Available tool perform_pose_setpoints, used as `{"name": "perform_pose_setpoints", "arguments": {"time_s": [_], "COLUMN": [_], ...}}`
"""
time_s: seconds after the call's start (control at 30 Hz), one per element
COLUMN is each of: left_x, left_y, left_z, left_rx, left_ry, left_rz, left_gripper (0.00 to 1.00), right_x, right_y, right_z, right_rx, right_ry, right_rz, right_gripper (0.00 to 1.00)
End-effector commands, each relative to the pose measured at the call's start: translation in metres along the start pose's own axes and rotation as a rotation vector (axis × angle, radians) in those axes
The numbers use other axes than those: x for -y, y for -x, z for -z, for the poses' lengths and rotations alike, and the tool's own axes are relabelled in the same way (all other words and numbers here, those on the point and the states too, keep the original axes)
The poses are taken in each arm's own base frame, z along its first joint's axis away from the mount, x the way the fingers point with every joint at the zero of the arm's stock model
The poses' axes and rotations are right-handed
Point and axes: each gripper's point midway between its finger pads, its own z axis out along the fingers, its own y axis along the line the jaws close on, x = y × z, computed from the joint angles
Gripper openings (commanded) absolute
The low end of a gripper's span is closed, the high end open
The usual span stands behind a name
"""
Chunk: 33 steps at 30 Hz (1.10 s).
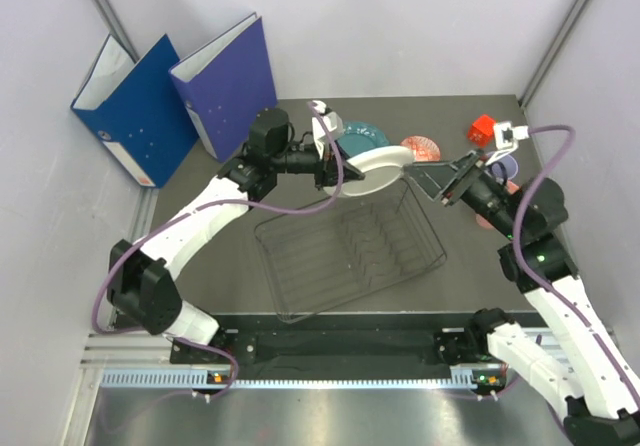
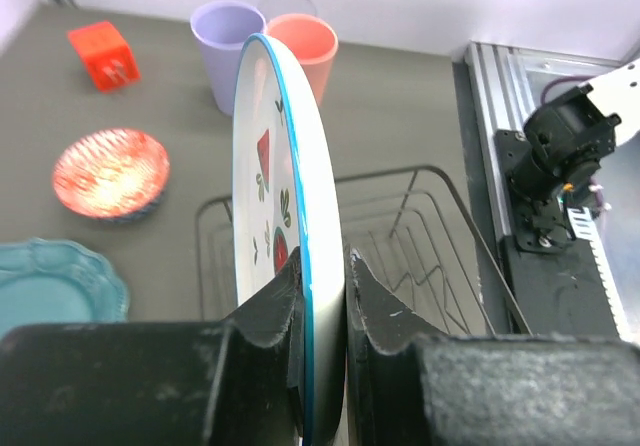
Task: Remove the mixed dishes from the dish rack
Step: Pick up the plate from the dish rack, then place the plate at the center of the board.
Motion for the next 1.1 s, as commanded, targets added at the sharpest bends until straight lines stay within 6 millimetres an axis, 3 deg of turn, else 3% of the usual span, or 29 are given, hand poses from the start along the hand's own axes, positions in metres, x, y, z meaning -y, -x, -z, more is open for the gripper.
{"name": "perform_pose_setpoints", "arguments": {"time_s": [0.0, 0.07, 0.13, 0.17, 0.2, 0.27, 0.3, 0.37, 0.4, 0.47, 0.5, 0.53, 0.57, 0.63, 0.83, 0.93, 1.07], "left_x": [0.014, 0.023, 0.016, 0.022, 0.014, 0.027, 0.02, 0.027, 0.025, 0.02, 0.019, 0.012, 0.016, 0.015, 0.024, 0.031, 0.042], "left_y": [0.088, 0.091, 0.081, 0.079, 0.069, 0.069, 0.055, 0.059, 0.049, 0.056, 0.042, 0.043, 0.053, 0.048, 0.049, 0.049, 0.04], "left_z": [0.018, 0.015, 0.017, 0.012, 0.013, 0.008, 0.01, 0.009, 0.01, 0.017, 0.016, 0.025, 0.027, 0.033, 0.042, 0.039, 0.026], "left_rx": [0.185, 0.18, 0.141, 0.126, 0.09, 0.08, 0.04, 0.045, 0.024, 0.019, -0.012, -0.048, -0.005, -0.016, -0.016, -0.025, -0.051], "left_ry": [0.098, 0.151, 0.258, 0.269, 0.329, 0.346, 0.41, 0.448, 0.47, 0.59, 0.599, 0.684, 0.718, 0.771, 0.898, 0.914, 0.873], "left_rz": [-0.344, -0.471, -0.526, -0.595, -0.605, -0.709, -0.723, -0.821, -0.838, -0.934, -0.969, -1.018, -1.051, -1.114, -1.263, -1.321, -1.386], "left_gripper": [0.0, 0.0, 0.0, 0.0, 0.0, 0.0, 0.0, 0.0, 0.0, 0.0, 0.0, 0.0, 0.0, 0.0, 0.0, 0.0, 0.0], "right_x": [-0.025, -0.022, -0.017, -0.013, -0.009, 0.004, 0.008, 0.02, 0.026, 0.031, 0.037, 0.039, 0.043, 0.053, 0.089, 0.098, 0.096], "right_y": [0.035, 0.041, 0.045, 0.042, 0.041, 0.038, 0.037, 0.036, 0.035, 0.036, 0.035, 0.04, 0.038, 0.039, 0.011, -0.009, -0.017], "right_z": [0.014, 0.017, 0.016, 0.016, 0.014, 0.011, 0.01, 0.006, 0.004, 0.004, 0.002, 0.004, 0.005, 0.005, 0.003, -0.006, -0.019], "right_rx": [0.118, 0.142, 0.152, 0.139, 0.131, 0.109, 0.098, 0.077, 0.065, 0.058, 0.046, 0.053, 0.038, 0.023, -0.089, -0.158, -0.198], "right_ry": [-0.012, -0.05, -0.084, -0.105, -0.126, -0.192, -0.215, -0.27, -0.293, -0.321, -0.344, -0.355, -0.376, -0.415, -0.481, -0.446, -0.371], "right_rz": [0.006, 0.001, -0.004, -0.015, -0.022, -0.047, -0.054, -0.068, -0.076, -0.083, -0.088, -0.079, -0.08, -0.062, -0.072, -0.102, -0.115], "right_gripper": [0.54, 0.54, 0.53, 0.53, 0.52, 0.5, 0.5, 0.49, 0.49, 0.5, 0.51, 0.51, 0.52, 0.54, 0.56, 0.56, 0.59]}}
